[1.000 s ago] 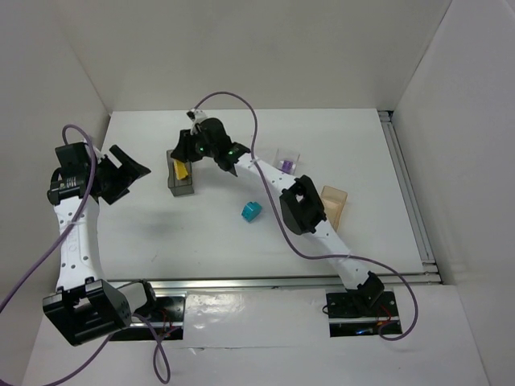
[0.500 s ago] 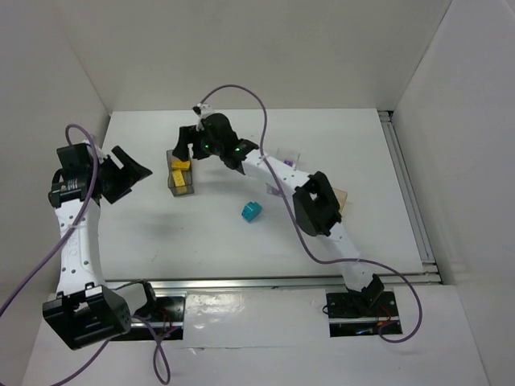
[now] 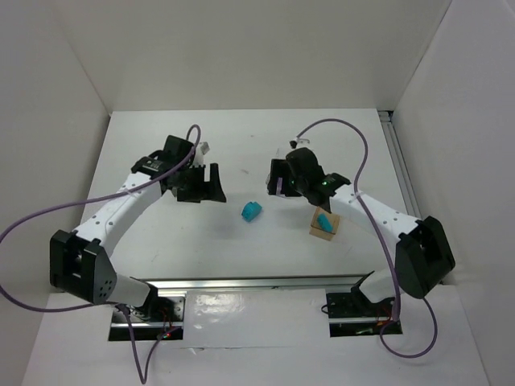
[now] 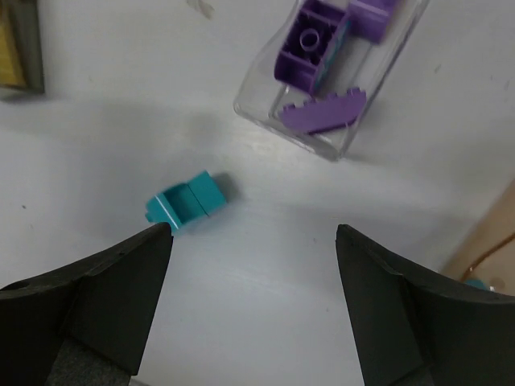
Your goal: Sort the legos into containers by color
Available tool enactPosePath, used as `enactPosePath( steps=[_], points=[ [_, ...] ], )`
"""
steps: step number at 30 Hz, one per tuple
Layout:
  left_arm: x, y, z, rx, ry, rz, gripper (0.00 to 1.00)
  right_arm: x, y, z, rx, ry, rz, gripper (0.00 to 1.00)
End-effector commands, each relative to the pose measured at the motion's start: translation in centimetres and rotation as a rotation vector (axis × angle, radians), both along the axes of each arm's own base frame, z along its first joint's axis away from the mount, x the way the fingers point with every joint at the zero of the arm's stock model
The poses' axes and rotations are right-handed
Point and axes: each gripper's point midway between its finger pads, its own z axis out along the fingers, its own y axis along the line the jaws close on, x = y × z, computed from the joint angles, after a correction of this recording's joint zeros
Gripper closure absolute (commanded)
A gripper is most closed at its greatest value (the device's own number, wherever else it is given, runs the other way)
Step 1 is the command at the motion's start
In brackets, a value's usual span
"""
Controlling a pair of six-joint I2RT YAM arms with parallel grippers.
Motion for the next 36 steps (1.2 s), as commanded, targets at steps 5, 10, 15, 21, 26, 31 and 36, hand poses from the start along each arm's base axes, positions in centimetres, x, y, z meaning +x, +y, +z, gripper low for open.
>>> enactPosePath(
  steps=[5, 10, 15, 21, 26, 31, 36],
  points=[
    [1.0, -5.3, -1.5, 0.034, -0.059, -0.180, 0.04, -4.0, -2.0, -2.8, -0.067, 0.143, -0.054, 0.07],
    [2.9, -3.8, -2.1, 0.048, -0.012, -0.010, 0.08, -4.5, 0.7, -2.8, 0.074, 0.161, -0.023, 0.13],
    [3.9, 0.7, 1.7, -0.025, -0.098, 0.165, 0.10, -5.3, 5.2, -4.5, 0.094, 0.185, -0.101, 0.02],
    [3.7, 6.2, 4.7, -0.042, -0.192, 0.390, 0.10, -4.6, 8.5, -6.8, 0.126, 0.191, -0.204, 0.01],
    [3.2, 8.3, 5.6, -0.052, -0.228, 0.424, 0.10, -3.8, 9.3, -7.3, 0.104, 0.140, -0.272, 0.05],
    [3.1, 8.8, 5.2, -0.071, -0.213, 0.424, 0.10, -2.5, 10.4, -8.8, 0.071, 0.158, -0.312, 0.06],
    [3.4, 8.8, 4.9, -0.079, -0.212, 0.413, 0.11, -1.9, 9.5, -10.1, 0.006, 0.155, -0.378, 0.12]
  ],
)
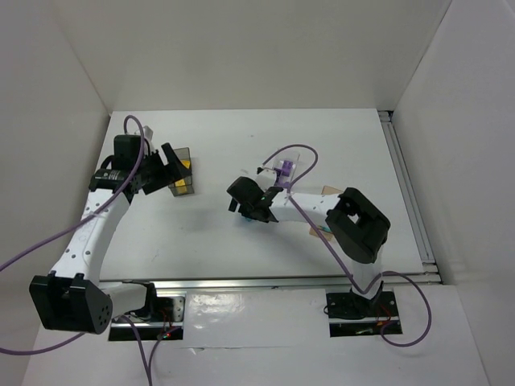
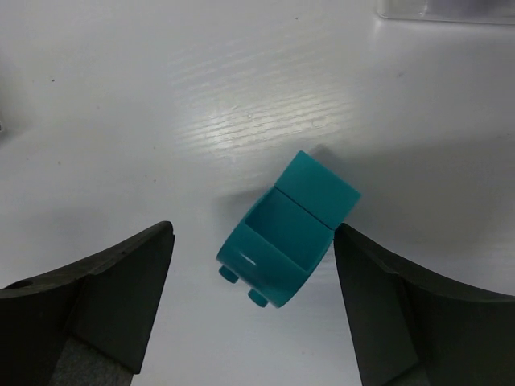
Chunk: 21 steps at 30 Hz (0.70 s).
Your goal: Sort the legos into containers by color
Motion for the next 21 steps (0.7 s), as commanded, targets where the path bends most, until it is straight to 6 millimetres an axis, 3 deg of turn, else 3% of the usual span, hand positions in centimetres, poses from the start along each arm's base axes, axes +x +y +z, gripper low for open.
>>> enactPosePath(
  steps=[1, 8, 11, 13, 15, 18, 21],
  points=[
    [0.3, -0.1, -0.5, -0.004, -0.003, -0.029, 0.11, 1.0, -0.7, 0.5, -0.038, -0.044, -0.084, 0.12],
    [0.4, -0.3, -1.0, -0.018, 0.005, -0.047, 0.11, -0.8, -3.4, 0.2, -0.068, -0.023, -0.104, 0.34],
    [0.3, -0.4, -1.2, -0.024, 0.006, -0.054, 0.11, -1.4, -4.5, 0.5, -0.086, -0.031, -0.094, 0.49],
    [0.3, -0.6, -1.4, -0.031, 0.005, -0.061, 0.11, -1.4, -4.4, 1.0, -0.074, -0.039, -0.094, 0.61],
    [0.4, -0.8, -1.7, -0.043, 0.018, -0.061, 0.11, -1.5, -4.7, 1.2, -0.091, -0.041, -0.075, 0.62],
    [0.5, -1.1, -1.5, -0.056, 0.008, -0.074, 0.12, -1.9, -4.6, 1.9, -0.094, -0.054, -0.046, 0.77],
    [0.4, -1.8, -1.9, -0.063, 0.021, -0.119, 0.12, -1.7, -4.4, 3.7, -0.094, -0.095, 0.017, 0.86]
  ],
)
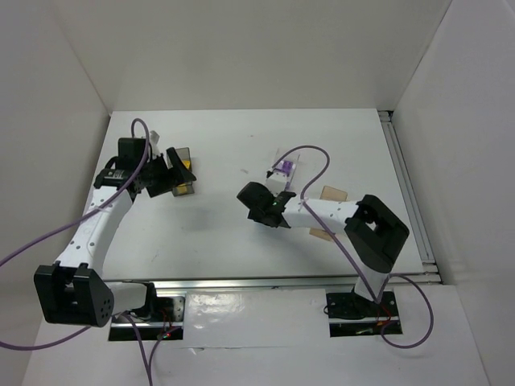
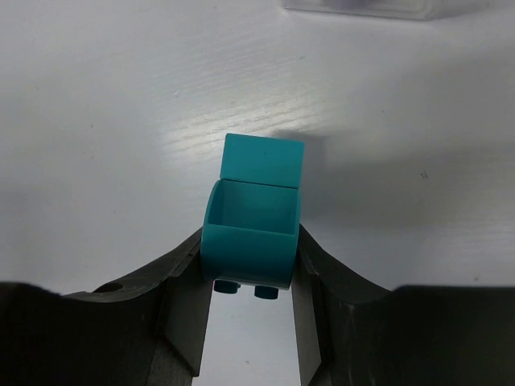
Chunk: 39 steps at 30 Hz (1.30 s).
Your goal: Sort the legos into containers by color
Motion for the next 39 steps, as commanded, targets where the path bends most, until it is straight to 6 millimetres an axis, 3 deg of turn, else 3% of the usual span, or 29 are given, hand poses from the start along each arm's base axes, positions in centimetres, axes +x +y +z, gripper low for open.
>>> enactPosePath(
  steps=[1, 4, 5, 6, 8, 15, 18, 24, 33, 39],
  points=[
    [0.4, -1.1, 0.3, -0.021, -0.033, -0.079, 0.12, 0.3, 0.6, 4.4, 0.019, -0.103, 0.109, 0.86],
    [0.0, -3.4, 1.3, -0.072, -0.064, -0.213, 0.12, 0.4, 1.8, 8.3, 0.139, -0.176, 0.379, 0.86],
    [-0.1, -4.8, 2.3, -0.131, -0.103, -0.290, 0.12, -1.9, 2.9, 10.1, 0.273, -0.157, 0.557, 0.86],
    [-0.3, -5.5, 2.9, -0.161, -0.127, -0.336, 0.12, -0.7, 2.0, 12.0, 0.317, -0.228, 0.643, 0.86],
    [-1.4, -7.9, 4.6, -0.268, -0.197, -0.488, 0.12, -3.0, 1.6, 15.4, 0.482, -0.255, 0.871, 0.86],
    [-4.6, -12.8, 7.5, -0.503, -0.295, -0.869, 0.09, -8.4, 0.1, 19.0, 0.714, -0.217, 1.283, 0.86],
    [-6.2, -14.6, 7.9, -0.561, -0.309, -0.999, 0.09, -9.7, 0.5, 19.6, 0.765, -0.211, 1.361, 0.86],
    [-7.6, -16.5, 6.1, -0.577, -0.299, -1.134, 0.09, -11.1, 0.3, 22.2, 0.817, -0.257, 1.461, 0.86],
    [-11.2, -19.2, 6.3, -0.633, -0.318, -1.316, 0.11, -11.2, 0.2, 22.1, 0.812, -0.248, 1.464, 0.86],
    [-12.2, -19.9, 6.4, -0.658, -0.304, -1.360, 0.20, -11.0, 0.3, 21.8, 0.808, -0.240, 1.453, 0.86]
  ],
)
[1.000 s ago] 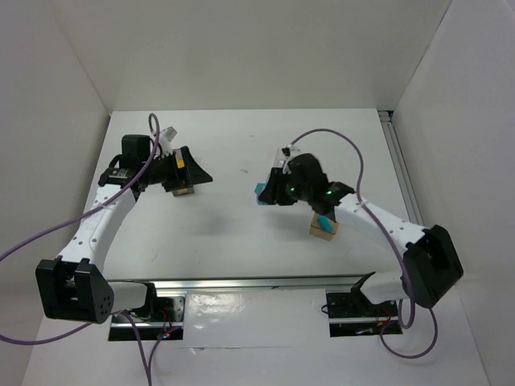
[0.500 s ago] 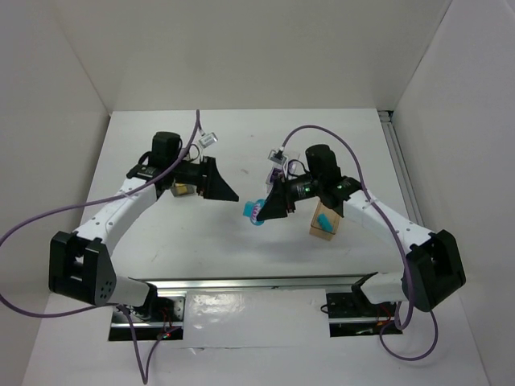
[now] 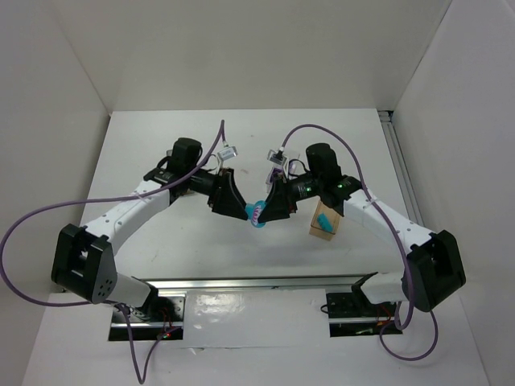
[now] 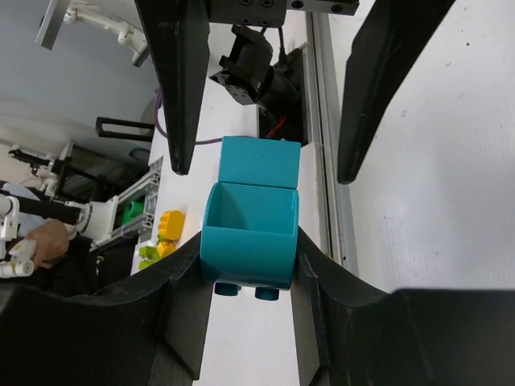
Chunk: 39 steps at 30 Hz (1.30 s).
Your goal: Sort the legos into containers by color
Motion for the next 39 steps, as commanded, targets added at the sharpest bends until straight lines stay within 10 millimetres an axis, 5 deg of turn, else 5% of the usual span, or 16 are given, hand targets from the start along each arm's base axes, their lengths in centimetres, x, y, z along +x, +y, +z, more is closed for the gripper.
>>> enactPosePath(
  steps=[1, 7, 11, 15, 16, 20, 27, 28, 32, 33, 35, 39],
  points=[
    [-0.5, -0.4, 0.6, -0.061, -0.069, -0.070, 0.21, 0.0, 0.3, 2.0, 0.046, -0.069, 0.031, 0.86],
    [-0.3, -0.8, 1.3, -0.069, -0.100, -0.073, 0.40, 0.0, 0.3, 2.0, 0.046, -0.069, 0.031, 0.86],
    [-0.3, -1.1, 1.6, -0.070, -0.101, -0.082, 0.42, 0.2, 0.4, 1.7, 0.042, -0.061, 0.031, 0.86],
    [0.3, -1.3, 1.4, -0.053, -0.097, -0.060, 0.82, 1.5, 0.3, 0.6, -0.016, -0.047, -0.047, 0.86],
    [0.4, -1.3, 1.2, -0.041, -0.086, -0.050, 0.99, 1.8, 0.1, -0.1, -0.063, -0.019, -0.075, 0.86],
    [3.7, 0.2, -0.2, 0.018, -0.026, 0.099, 1.00, 5.1, -1.4, -2.2, -0.201, -0.021, -0.281, 0.86],
    [7.8, 2.3, -2.3, 0.073, 0.089, 0.276, 1.00, 10.3, -10.4, -6.1, -0.388, 0.105, -0.793, 0.86],
    [8.5, 2.5, -2.9, 0.108, 0.104, 0.327, 1.00, 11.8, -13.5, -7.1, -0.456, 0.127, -0.976, 0.86],
    [9.9, 1.5, -4.4, 0.238, 0.101, 0.408, 1.00, 12.8, -22.3, -10.5, -0.695, 0.247, -1.405, 0.86],
    [9.9, -0.3, -3.5, 0.272, 0.050, 0.400, 1.00, 12.6, -23.0, -11.1, -0.712, 0.261, -1.424, 0.86],
    [10.3, -1.0, -5.8, 0.437, 0.041, 0.448, 1.00, 12.7, -23.8, -11.5, -0.716, 0.259, -1.468, 0.86],
    [10.2, -4.0, -6.3, 0.466, 0.065, 0.431, 1.00, 12.9, -25.0, -12.5, -0.760, 0.270, -1.520, 0.84]
  ],
)
